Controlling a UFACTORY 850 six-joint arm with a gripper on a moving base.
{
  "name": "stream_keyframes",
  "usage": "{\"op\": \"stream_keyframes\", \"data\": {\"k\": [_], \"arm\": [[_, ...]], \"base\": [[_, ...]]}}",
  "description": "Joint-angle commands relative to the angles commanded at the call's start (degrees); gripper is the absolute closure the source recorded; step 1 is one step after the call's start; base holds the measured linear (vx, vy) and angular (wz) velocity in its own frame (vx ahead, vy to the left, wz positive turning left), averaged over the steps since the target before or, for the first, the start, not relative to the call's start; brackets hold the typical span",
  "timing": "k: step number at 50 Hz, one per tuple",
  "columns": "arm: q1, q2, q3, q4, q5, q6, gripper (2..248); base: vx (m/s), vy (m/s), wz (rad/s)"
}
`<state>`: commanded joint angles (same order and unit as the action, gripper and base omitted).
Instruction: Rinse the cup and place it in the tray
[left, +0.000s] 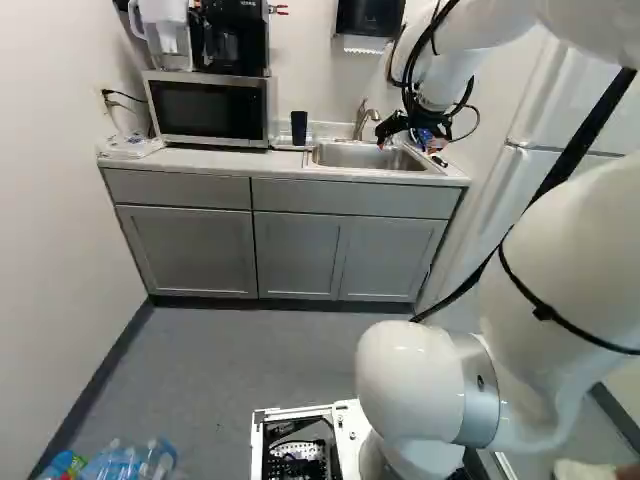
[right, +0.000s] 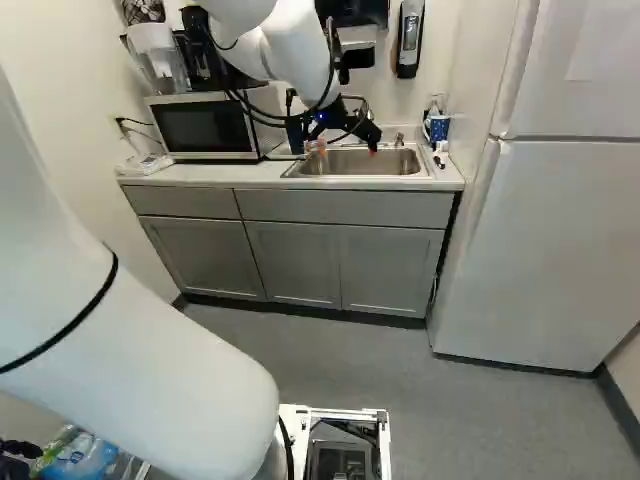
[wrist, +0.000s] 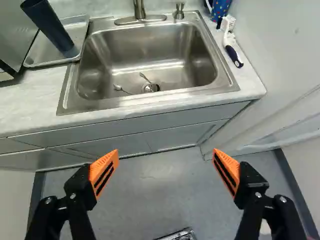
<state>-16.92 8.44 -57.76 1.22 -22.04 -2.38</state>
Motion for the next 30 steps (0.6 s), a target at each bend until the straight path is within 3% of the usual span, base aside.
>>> {"op": "stream_keyframes", "data": {"k": [30], "arm": [[0.06, 0.03, 0.19, 0.0, 0.26, 0.01, 3]], "base": [[0.0, 0.0, 0.0]]}}
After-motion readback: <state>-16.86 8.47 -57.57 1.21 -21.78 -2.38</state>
